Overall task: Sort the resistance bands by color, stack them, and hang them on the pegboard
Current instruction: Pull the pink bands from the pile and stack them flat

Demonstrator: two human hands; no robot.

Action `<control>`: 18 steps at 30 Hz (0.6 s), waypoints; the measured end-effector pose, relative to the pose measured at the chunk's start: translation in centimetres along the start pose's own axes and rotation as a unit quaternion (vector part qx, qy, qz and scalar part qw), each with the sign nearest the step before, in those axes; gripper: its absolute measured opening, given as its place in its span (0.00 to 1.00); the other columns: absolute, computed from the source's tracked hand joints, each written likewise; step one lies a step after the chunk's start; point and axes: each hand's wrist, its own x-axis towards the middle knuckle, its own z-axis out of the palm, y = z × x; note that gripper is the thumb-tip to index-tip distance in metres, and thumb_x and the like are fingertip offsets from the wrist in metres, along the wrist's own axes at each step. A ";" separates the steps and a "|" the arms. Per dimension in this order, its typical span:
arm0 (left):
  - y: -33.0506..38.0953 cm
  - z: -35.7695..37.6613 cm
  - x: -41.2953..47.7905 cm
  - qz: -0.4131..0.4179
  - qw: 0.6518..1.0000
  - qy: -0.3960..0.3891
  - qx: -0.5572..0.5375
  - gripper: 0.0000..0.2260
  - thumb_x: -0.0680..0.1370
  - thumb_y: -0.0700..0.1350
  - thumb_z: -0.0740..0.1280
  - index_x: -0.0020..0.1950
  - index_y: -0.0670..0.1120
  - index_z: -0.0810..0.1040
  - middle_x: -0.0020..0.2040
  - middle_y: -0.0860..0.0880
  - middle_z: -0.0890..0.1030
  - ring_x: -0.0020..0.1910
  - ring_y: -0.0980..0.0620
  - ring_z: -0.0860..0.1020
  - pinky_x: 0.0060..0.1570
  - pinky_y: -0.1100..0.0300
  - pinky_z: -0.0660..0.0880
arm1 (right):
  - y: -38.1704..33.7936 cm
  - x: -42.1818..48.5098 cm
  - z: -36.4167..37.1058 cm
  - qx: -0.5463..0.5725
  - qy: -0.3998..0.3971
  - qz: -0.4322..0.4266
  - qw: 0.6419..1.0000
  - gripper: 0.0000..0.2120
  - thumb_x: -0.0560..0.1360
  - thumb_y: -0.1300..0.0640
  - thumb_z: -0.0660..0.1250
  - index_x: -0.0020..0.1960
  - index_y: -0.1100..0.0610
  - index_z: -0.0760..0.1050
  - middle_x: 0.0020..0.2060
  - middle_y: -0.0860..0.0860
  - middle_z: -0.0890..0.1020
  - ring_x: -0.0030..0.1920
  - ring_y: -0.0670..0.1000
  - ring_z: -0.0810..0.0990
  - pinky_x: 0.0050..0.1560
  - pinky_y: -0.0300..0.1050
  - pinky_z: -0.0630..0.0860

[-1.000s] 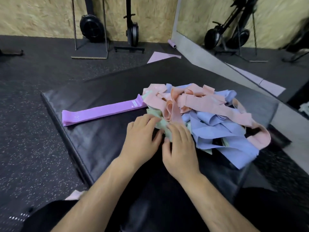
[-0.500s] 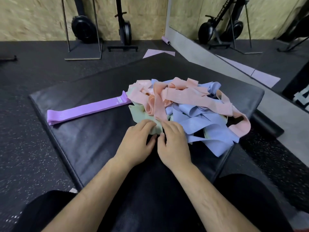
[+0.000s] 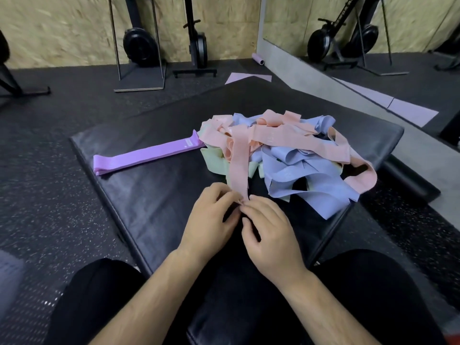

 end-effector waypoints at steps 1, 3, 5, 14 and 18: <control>0.3 -0.2 -0.5 -0.004 1.000 0.014 -0.002 0.08 0.76 0.41 0.73 0.54 0.48 0.82 0.57 0.54 0.73 0.56 0.52 0.73 0.55 0.60 0.74 | -0.2 -0.2 -0.4 0.017 0.011 -0.006 1.000 0.12 0.74 0.69 0.70 0.57 0.63 0.82 0.56 0.53 0.83 0.63 0.54 0.79 0.67 0.50 0.74; 1.1 -0.9 -1.5 -0.016 0.999 0.025 -0.034 0.03 0.77 0.42 0.73 0.49 0.47 0.82 0.59 0.54 0.72 0.57 0.52 0.72 0.57 0.65 0.70 | -0.8 -0.2 -1.2 0.066 0.010 0.003 0.998 0.13 0.73 0.70 0.71 0.55 0.62 0.82 0.53 0.52 0.82 0.60 0.51 0.80 0.64 0.49 0.75; 1.8 -1.8 -2.5 -0.024 0.996 0.015 -0.089 0.02 0.78 0.43 0.71 0.50 0.46 0.81 0.55 0.54 0.76 0.54 0.54 0.76 0.54 0.63 0.73 | -1.1 0.0 -1.9 0.127 -0.032 0.063 0.989 0.17 0.72 0.68 0.71 0.60 0.59 0.78 0.53 0.50 0.81 0.57 0.47 0.79 0.61 0.46 0.76; 4.0 -3.9 -5.4 -0.167 0.957 0.012 -0.236 0.05 0.79 0.42 0.72 0.51 0.50 0.78 0.45 0.54 0.83 0.44 0.51 0.82 0.45 0.55 0.79 | -1.9 -0.7 -2.2 0.188 -0.194 0.129 0.954 0.11 0.79 0.55 0.63 0.60 0.51 0.79 0.48 0.46 0.83 0.50 0.50 0.81 0.52 0.51 0.78; 3.8 -4.1 -5.3 -0.177 0.950 0.010 -0.257 0.06 0.80 0.41 0.70 0.54 0.51 0.82 0.48 0.55 0.85 0.48 0.53 0.83 0.48 0.57 0.80 | -2.9 -0.8 -2.7 0.255 -0.187 0.155 0.936 0.12 0.80 0.59 0.67 0.61 0.48 0.77 0.44 0.44 0.85 0.46 0.48 0.83 0.48 0.40 0.77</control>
